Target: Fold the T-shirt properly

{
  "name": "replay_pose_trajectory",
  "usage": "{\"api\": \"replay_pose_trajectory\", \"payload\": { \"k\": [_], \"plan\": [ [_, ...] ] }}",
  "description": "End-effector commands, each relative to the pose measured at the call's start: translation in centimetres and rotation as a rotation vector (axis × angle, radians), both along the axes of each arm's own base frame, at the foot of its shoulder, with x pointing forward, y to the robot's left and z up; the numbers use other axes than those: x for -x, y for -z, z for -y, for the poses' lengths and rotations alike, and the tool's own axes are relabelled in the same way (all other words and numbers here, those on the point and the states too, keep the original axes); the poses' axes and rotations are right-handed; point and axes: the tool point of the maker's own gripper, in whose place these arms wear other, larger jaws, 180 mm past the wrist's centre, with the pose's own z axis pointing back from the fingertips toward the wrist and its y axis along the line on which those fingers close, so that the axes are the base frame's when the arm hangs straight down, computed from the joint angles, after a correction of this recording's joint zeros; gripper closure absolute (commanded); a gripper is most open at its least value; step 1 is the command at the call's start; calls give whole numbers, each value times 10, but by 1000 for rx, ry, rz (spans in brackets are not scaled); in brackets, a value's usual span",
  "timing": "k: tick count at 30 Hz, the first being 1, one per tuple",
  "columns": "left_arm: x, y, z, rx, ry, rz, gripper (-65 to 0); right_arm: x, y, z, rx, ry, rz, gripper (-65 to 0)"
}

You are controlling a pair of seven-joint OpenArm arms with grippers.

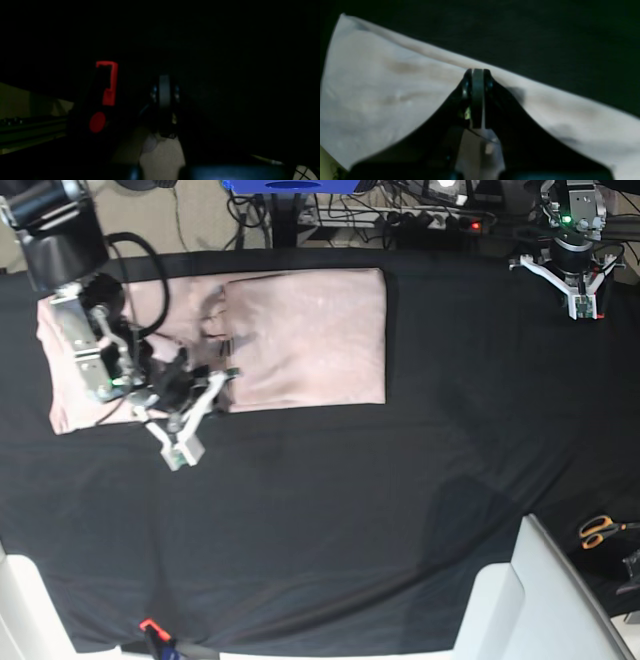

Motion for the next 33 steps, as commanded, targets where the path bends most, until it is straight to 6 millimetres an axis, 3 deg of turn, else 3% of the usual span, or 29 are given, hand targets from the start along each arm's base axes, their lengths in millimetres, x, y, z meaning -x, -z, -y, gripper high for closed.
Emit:
{"api": "replay_pose_trajectory", "payload": {
  "k": [1,5,7,10,13,15,18,24,30,33],
  "plan": [
    [-3,-8,-6,-23,6,24,0,-16,-26,5,-26,4,88,-20],
    [-3,-8,-6,-21,5,24,0,-17,-70,41,-36,92,215,-21],
    [-2,-8,-6,-21,5,22,0,-22,-89,92,-17,229,271,-24],
    [0,-6,-3,-15,1,21,0,-18,-93,177,39,444,249,-48],
    [2,-3,2,-4,-12,22,0,-6,-97,235,17,543,174,-213],
    [2,-2,5,6,-12,23,0,7,-92,258,16,551,128,-333],
    [3,1,11,22,-20,27,0,22,-83,274,44,471,63,-435],
    [3,2,14,28,-24,30,0,41,-40,290,-68,577,-106,-579],
    [4,2,11,19,-23,22,0,52,-17,296,-153,653,-189,-587],
    [4,2,10,16,-25,23,0,60,-5,290,-168,652,-235,-585]
  ]
}}
